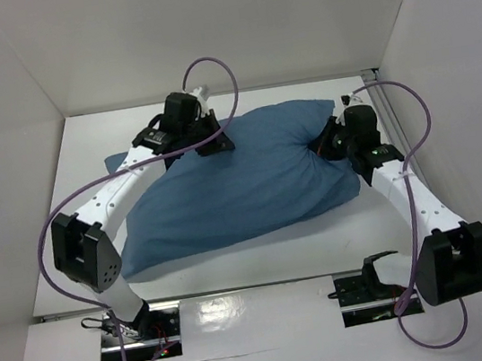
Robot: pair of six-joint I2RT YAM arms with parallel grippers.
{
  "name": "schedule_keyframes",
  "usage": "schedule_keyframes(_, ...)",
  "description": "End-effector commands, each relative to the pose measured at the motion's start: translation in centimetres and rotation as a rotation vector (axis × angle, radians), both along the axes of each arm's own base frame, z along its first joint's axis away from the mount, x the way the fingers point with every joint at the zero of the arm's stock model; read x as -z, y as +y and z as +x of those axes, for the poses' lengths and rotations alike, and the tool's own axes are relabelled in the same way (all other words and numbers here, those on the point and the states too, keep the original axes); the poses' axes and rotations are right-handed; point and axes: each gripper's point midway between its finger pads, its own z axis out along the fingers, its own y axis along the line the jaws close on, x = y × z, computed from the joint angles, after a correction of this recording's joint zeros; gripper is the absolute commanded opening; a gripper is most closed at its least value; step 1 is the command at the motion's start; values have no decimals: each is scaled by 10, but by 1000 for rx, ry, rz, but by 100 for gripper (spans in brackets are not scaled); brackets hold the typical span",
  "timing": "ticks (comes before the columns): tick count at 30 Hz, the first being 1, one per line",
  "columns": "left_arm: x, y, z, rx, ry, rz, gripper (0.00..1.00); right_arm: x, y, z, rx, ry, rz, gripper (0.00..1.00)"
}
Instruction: Put the pillow into the pillowcase
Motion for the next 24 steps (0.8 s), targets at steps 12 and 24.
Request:
schedule_keyframes(12, -161, 43, -6, -31, -356, 54, 100, -109, -112, 1, 447, -53, -314, 100)
schedule_keyframes(24, -225, 134, -52, -280, -563, 67, 100, -153, -181, -33, 784, -14, -511, 100)
